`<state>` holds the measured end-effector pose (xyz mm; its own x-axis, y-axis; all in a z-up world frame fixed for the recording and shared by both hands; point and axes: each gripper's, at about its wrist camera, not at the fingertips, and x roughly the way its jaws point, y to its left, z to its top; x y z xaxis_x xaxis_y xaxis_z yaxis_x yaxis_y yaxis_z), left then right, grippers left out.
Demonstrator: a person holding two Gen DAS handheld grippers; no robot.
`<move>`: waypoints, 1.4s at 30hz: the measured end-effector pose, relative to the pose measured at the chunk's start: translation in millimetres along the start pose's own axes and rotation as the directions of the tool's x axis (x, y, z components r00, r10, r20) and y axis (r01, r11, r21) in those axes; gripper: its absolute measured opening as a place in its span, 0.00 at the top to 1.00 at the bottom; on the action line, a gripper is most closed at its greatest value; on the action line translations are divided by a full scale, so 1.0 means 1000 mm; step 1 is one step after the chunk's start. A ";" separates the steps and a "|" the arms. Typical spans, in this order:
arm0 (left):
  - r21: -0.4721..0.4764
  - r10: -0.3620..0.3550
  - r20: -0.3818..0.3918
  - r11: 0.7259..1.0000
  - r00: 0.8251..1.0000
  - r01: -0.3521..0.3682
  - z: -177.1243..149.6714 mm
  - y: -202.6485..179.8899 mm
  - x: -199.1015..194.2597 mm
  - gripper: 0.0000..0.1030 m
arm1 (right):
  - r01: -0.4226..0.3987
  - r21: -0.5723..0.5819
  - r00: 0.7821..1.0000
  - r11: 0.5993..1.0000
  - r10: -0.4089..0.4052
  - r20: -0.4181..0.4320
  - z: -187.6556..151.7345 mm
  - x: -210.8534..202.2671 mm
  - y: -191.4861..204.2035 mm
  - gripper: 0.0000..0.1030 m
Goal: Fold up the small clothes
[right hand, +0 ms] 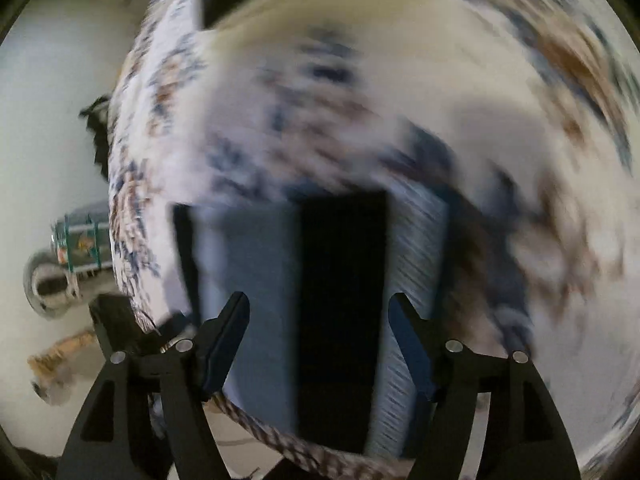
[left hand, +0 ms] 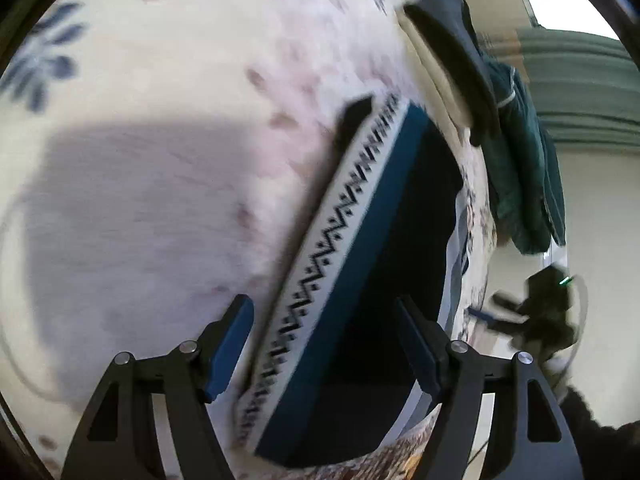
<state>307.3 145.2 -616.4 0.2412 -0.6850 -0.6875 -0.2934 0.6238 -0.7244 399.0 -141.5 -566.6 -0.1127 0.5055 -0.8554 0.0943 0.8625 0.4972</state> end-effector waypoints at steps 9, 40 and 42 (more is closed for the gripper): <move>0.006 -0.064 -0.053 0.998 0.997 0.064 0.015 -0.003 0.019 0.15 | -0.376 0.204 0.917 0.904 0.395 -0.061 -0.038 0.086 -0.109 0.28; 0.296 -0.155 0.047 0.946 0.987 0.135 0.204 -0.229 -0.012 0.71 | -0.592 -0.029 0.791 0.805 0.588 0.166 0.086 -0.030 0.003 0.75; 0.318 -0.176 0.055 0.936 0.983 0.150 0.249 -0.250 -0.002 0.71 | -0.578 -0.050 0.793 0.815 0.575 0.203 0.122 -0.048 0.012 0.75</move>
<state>610.8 84.6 -446.2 0.3391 -0.7625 -0.5510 0.0561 0.6011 -0.7972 525.8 -158.5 -537.7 0.1653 0.8916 -0.4217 0.0928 0.4116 0.9066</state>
